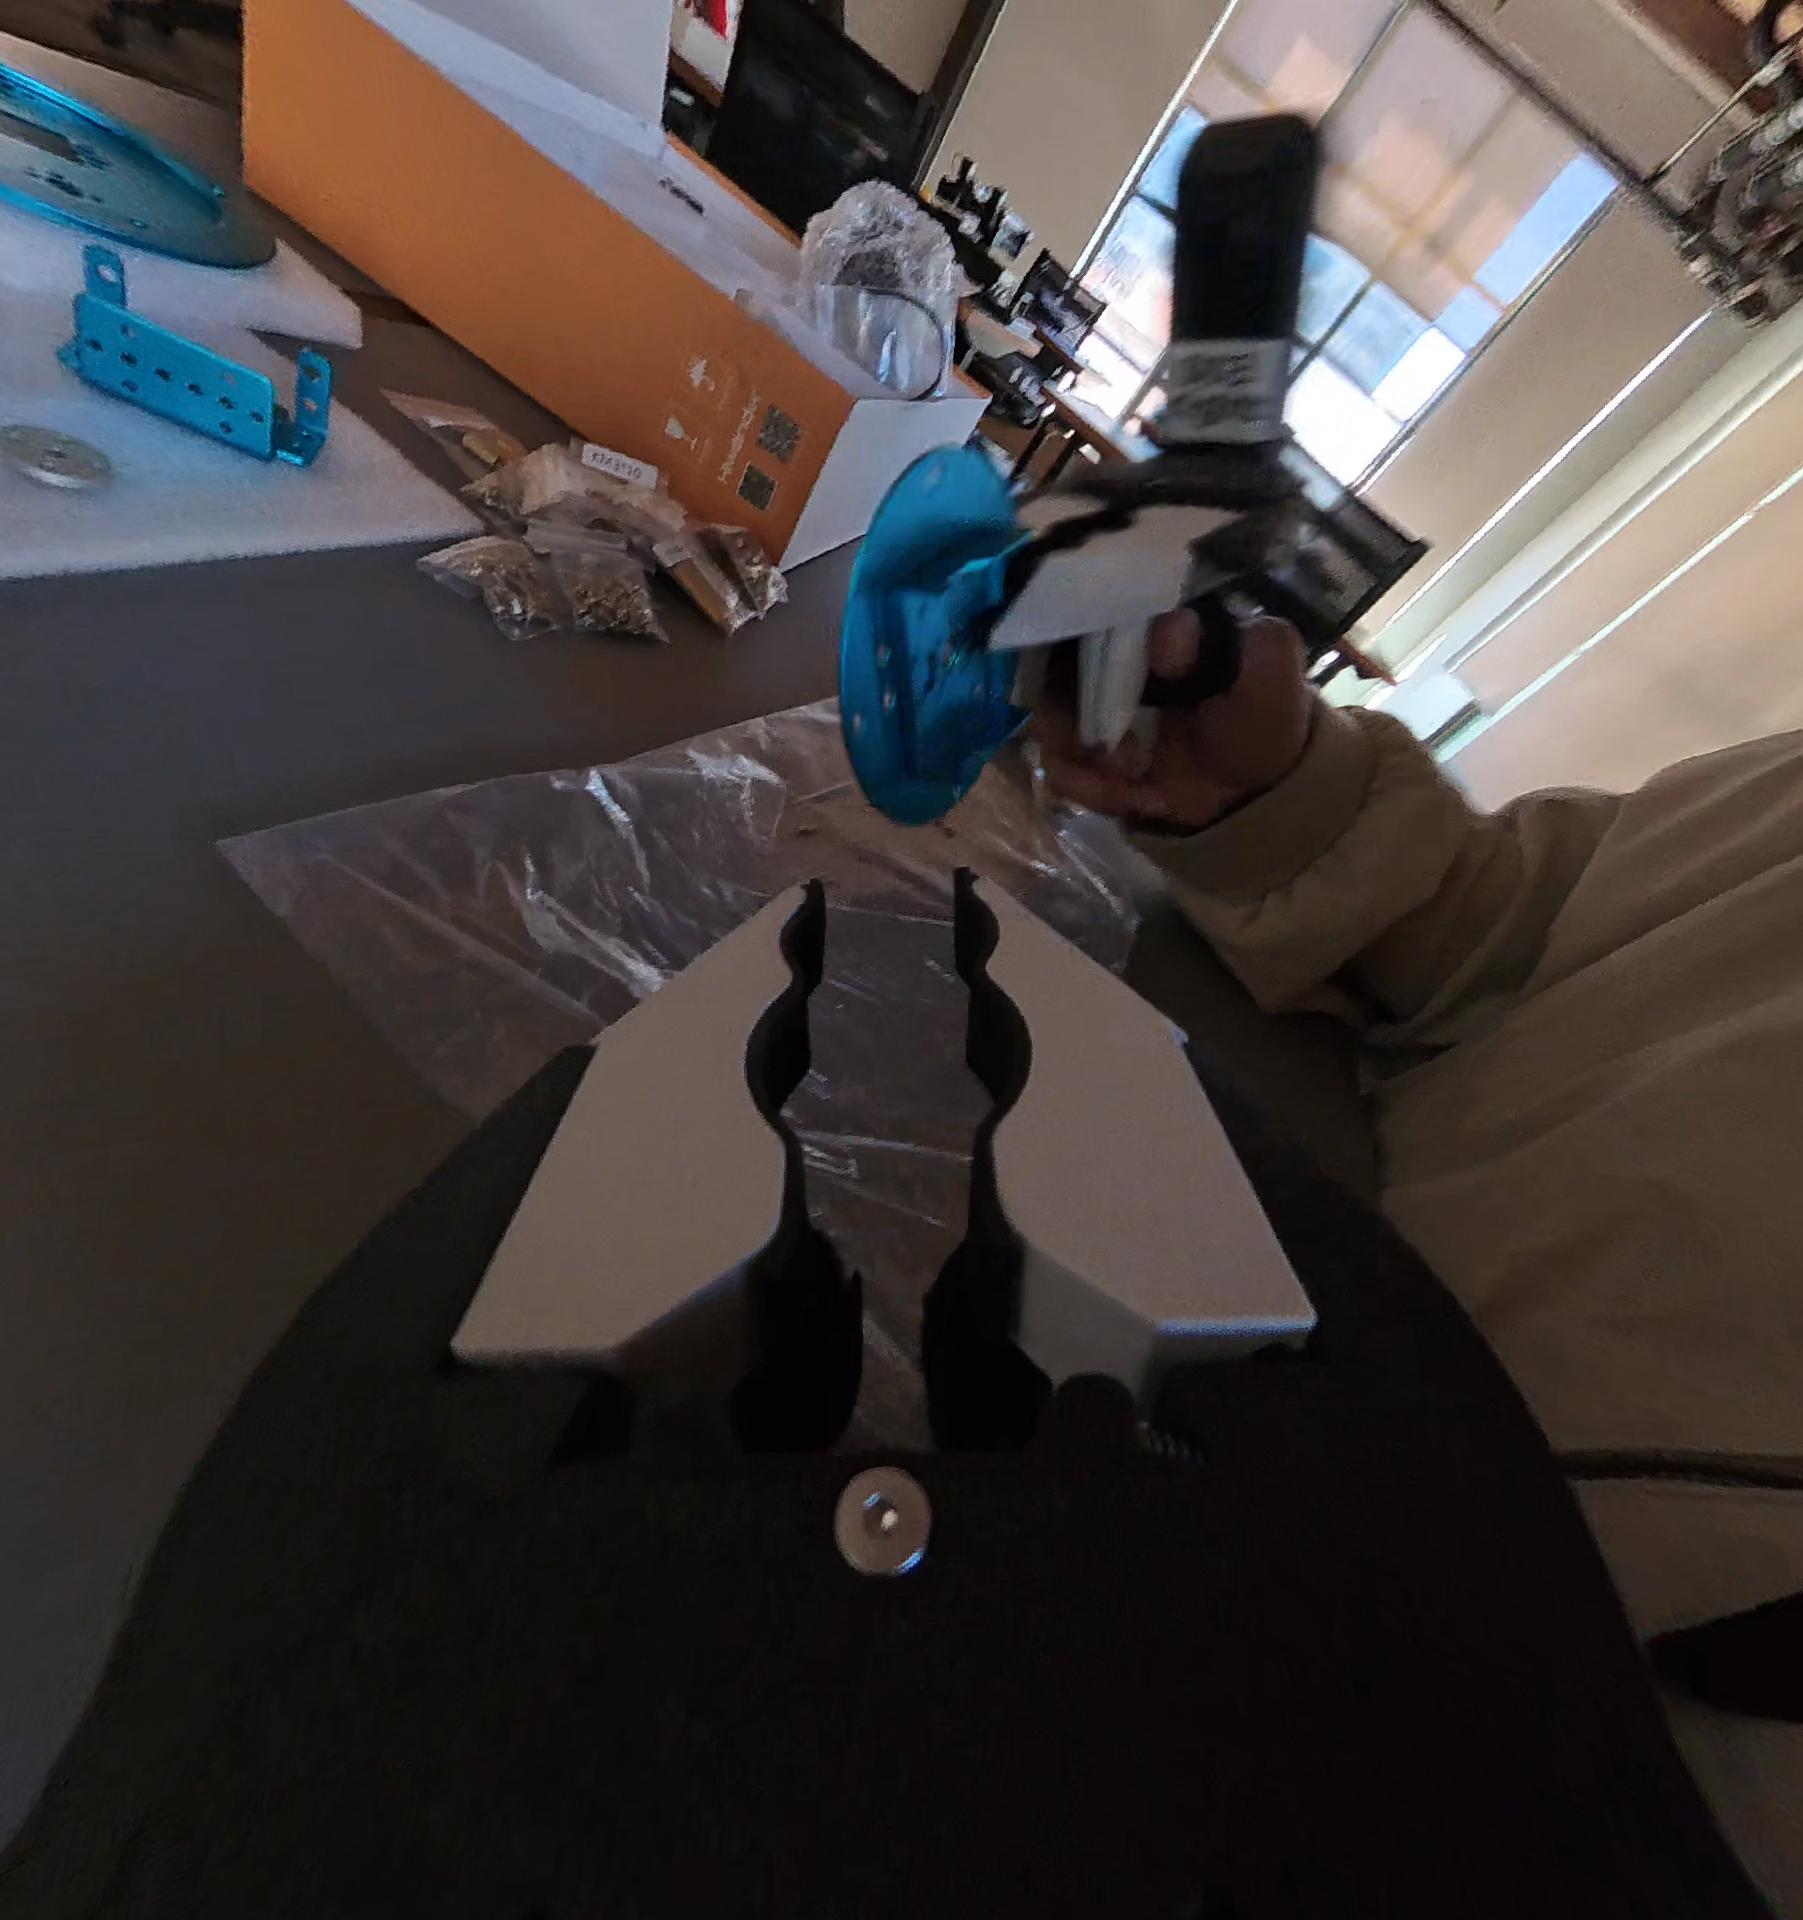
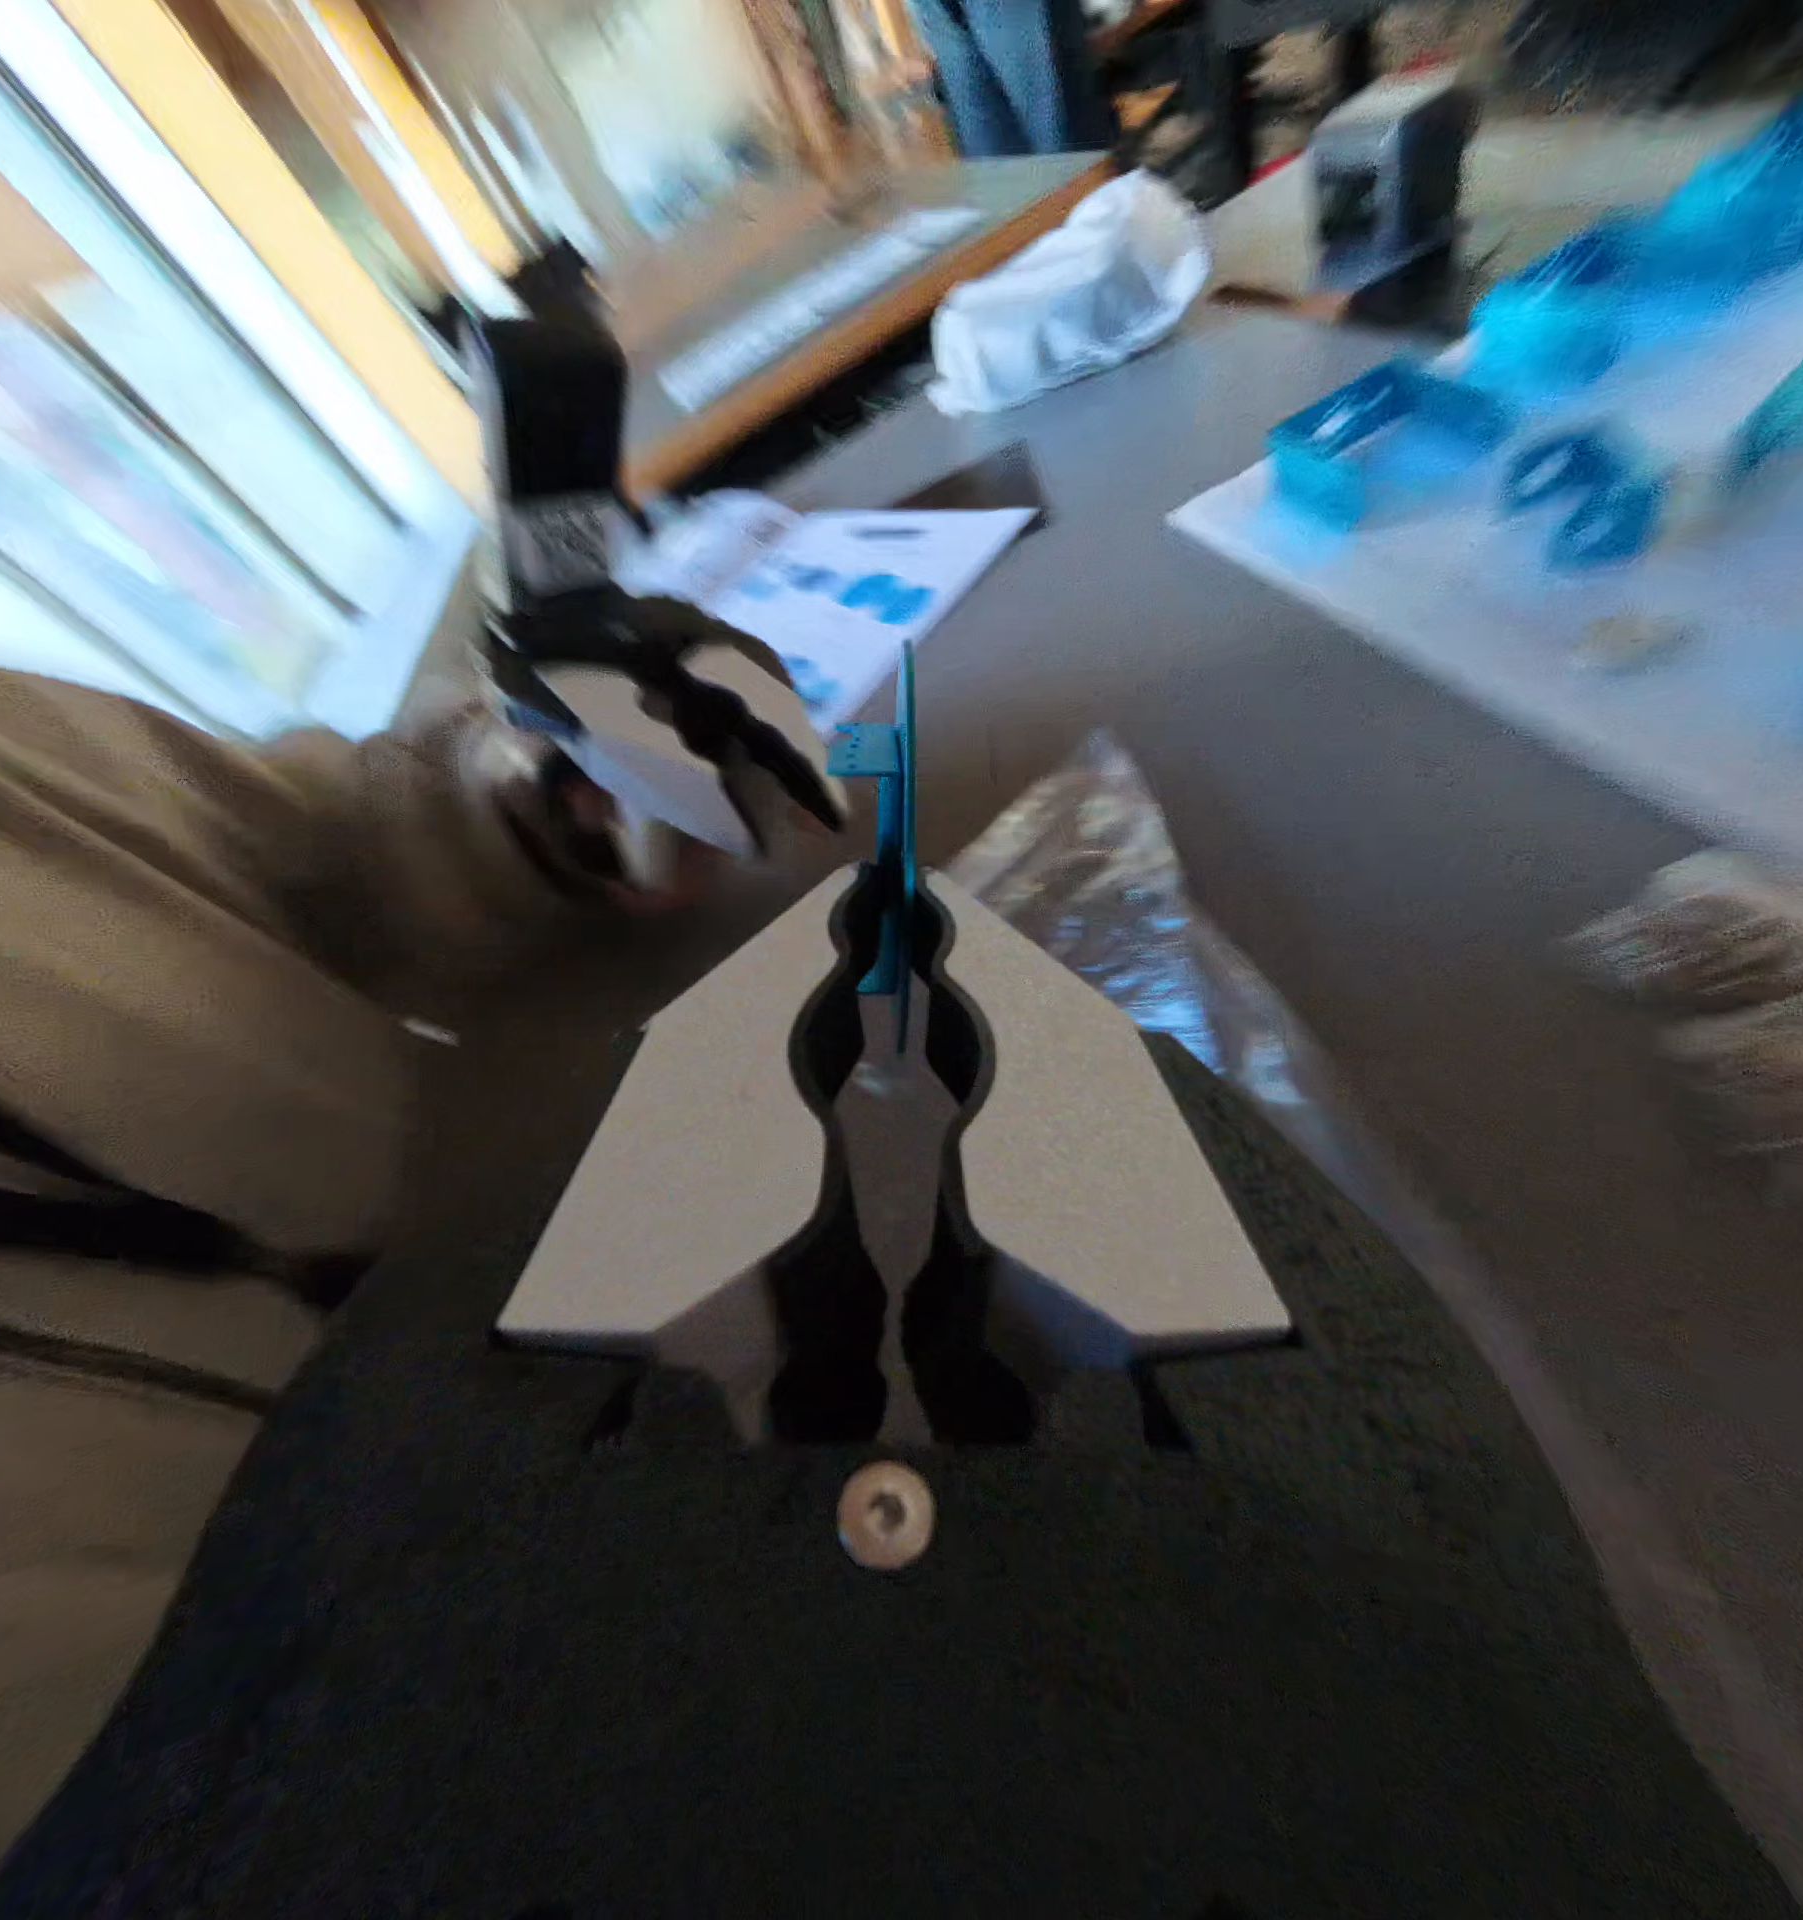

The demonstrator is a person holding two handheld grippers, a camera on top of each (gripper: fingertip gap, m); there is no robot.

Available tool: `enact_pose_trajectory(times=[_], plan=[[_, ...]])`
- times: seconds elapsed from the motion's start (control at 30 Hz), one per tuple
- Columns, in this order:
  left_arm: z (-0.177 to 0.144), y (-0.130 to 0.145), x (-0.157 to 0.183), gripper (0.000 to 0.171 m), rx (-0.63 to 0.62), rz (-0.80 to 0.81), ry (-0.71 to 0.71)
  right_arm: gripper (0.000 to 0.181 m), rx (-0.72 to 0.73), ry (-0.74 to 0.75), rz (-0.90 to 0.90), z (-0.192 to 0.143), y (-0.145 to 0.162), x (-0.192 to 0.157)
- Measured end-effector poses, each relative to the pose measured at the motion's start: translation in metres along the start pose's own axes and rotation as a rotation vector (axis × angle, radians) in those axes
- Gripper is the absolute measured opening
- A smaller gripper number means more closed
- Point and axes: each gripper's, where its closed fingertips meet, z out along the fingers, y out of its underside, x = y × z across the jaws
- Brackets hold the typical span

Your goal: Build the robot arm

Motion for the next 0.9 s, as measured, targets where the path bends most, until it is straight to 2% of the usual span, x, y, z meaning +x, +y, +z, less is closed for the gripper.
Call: enact_pose_trajectory(times=[0.07,0.1,0.2,0.33,0.5,0.57,0.63,0.67,0.73,0.8,0.9], plan=[[-0.002,-0.005,0.005,0.023,0.029,-0.044,0.045,0.003,-0.025,-0.161,0.298,0.008,0.006,-0.003],[-0.003,-0.008,0.007,0.023,0.041,-0.061,0.069,0.004,0.025,-0.207,0.386,0.009,0.002,-0.002],[-0.007,-0.014,0.012,0.02,0.075,-0.102,0.128,0.003,0.025,-0.41,0.636,0.015,0.006,-0.016],[-0.008,-0.017,0.019,0.011,0.086,-0.182,0.214,0.003,0.027,-0.496,0.695,0.022,0.008,-0.028],[-0.006,-0.012,0.021,0.0,0.066,-0.245,0.247,0.003,0.025,-0.455,0.618,0.028,0.014,-0.032],[-0.006,-0.009,0.016,0.0,0.057,-0.291,0.25,0.005,0.028,-0.409,0.506,0.03,0.017,-0.03],[-0.008,-0.01,0.017,0.0,0.071,-0.351,0.299,0.026,0.023,-0.322,0.326,0.028,0.019,-0.028],[-0.009,-0.01,0.016,0.0,0.078,-0.377,0.31,0.028,0.028,-0.271,0.201,0.025,0.018,-0.026],[-0.008,-0.007,0.012,0.0,0.067,-0.416,0.301,0.057,0.063,-0.187,-0.098,0.018,0.012,-0.03],[-0.007,-0.004,0.012,0.0,0.054,-0.447,0.311,0.063,0.064,-0.077,-0.439,0.014,0.013,-0.036],[-0.005,-0.001,0.012,0.0,0.032,-0.464,0.306,0.061,0.005,0.185,-0.772,0.014,0.021,-0.027]])
